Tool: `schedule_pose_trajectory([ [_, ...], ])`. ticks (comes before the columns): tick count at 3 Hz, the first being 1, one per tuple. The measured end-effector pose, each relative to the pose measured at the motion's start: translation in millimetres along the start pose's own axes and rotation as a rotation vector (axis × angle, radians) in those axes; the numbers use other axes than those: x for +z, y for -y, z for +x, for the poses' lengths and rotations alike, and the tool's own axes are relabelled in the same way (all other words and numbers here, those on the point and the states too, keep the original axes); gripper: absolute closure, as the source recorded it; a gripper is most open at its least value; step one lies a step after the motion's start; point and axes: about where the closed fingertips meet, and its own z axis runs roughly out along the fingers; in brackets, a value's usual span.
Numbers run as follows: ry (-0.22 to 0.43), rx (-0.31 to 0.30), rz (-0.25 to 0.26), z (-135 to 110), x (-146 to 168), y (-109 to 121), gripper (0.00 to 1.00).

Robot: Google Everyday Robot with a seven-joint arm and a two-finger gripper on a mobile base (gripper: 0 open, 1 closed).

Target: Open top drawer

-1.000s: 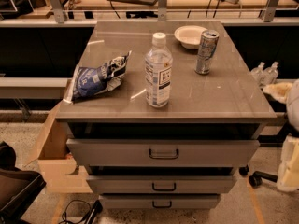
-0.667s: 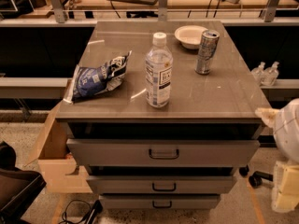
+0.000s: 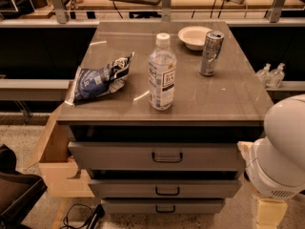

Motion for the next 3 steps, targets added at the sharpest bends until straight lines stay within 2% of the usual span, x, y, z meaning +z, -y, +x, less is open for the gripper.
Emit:
schedule_pose_trajectory([
  [1, -0.005, -0.002, -0.002, -2, 3, 0, 0.0],
  [3, -0.082, -0.019, -0.038, -31, 30, -5, 0.0],
])
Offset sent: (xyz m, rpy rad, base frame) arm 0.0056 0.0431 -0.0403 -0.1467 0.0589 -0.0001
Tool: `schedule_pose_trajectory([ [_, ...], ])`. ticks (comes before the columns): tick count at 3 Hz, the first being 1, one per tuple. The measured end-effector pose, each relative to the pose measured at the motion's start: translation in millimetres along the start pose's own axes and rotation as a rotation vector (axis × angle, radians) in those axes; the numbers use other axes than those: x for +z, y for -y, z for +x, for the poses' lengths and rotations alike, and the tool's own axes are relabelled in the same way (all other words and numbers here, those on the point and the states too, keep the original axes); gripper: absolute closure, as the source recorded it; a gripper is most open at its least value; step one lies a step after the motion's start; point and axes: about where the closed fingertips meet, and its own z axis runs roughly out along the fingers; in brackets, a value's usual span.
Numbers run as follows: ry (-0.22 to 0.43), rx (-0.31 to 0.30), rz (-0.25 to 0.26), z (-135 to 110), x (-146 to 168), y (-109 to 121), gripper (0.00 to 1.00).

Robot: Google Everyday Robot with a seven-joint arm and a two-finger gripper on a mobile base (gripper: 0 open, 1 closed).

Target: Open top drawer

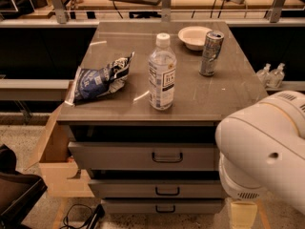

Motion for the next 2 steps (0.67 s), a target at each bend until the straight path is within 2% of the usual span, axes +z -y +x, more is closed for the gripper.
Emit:
schedule_pose_trajectory([
  [1, -0.002, -0.016, -0.026, -20, 12, 1, 0.0],
  [2, 0.025, -0.029, -0.041, -39, 21, 8, 0.0],
])
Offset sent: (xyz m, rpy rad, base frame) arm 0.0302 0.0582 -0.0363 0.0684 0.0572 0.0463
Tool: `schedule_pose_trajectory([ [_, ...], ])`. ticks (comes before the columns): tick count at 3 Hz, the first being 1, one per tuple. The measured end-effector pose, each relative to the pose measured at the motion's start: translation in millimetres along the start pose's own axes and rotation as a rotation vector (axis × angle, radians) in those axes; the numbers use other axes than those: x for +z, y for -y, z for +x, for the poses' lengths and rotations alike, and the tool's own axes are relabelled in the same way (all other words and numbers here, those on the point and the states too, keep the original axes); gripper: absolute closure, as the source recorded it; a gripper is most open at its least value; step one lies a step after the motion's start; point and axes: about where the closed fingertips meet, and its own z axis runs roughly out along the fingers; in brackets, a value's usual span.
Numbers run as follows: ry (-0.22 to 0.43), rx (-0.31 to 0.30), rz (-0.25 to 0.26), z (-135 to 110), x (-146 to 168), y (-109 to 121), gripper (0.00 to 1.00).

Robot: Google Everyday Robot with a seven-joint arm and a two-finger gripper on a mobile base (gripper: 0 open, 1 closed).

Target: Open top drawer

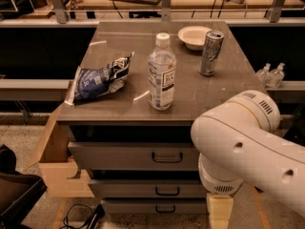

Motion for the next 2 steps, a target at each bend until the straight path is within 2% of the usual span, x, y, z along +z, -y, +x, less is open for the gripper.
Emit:
schedule_pose_trajectory([
  [2, 0.084, -0.052, -0.049, -41, 18, 4, 0.0],
])
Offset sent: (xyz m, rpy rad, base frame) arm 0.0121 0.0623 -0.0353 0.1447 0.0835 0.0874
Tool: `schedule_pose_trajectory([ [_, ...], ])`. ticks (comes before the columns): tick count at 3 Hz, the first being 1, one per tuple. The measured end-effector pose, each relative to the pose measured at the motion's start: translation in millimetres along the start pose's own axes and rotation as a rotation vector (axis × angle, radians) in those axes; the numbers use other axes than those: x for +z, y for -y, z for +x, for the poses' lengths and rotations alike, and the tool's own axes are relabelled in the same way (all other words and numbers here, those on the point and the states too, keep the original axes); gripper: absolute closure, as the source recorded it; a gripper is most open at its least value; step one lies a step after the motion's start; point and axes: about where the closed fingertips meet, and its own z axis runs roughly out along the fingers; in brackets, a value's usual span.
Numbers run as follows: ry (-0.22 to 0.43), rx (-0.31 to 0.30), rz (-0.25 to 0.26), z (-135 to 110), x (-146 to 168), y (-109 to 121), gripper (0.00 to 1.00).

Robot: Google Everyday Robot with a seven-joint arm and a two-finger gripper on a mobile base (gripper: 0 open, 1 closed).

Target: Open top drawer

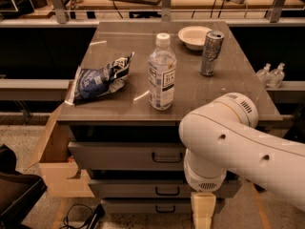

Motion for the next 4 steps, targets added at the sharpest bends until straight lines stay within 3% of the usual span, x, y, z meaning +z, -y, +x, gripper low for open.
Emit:
schedule_pose_trajectory([
  [1, 0.047, -0.049, -0.005, -49, 22, 13, 0.0],
  [4, 0.059, -0.056, -0.038, -53, 39, 31, 0.0],
])
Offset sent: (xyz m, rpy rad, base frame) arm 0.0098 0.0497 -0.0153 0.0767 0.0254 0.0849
